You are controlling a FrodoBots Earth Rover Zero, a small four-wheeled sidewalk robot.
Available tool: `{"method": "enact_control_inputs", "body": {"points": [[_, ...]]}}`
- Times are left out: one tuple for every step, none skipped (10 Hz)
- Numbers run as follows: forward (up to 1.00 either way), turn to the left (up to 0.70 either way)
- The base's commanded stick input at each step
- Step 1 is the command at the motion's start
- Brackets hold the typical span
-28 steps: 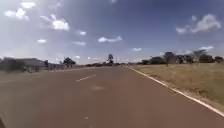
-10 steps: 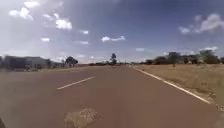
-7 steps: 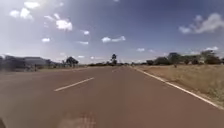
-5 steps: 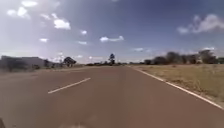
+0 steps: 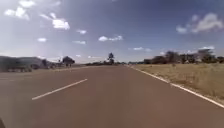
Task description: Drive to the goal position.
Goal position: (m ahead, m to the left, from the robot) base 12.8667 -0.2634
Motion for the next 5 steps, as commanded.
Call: {"method": "enact_control_inputs", "body": {"points": [[0.85, -0.34], [0.85, -0.34], [0.85, -0.1], [0.85, 0.0], [0.85, -0.19]]}}
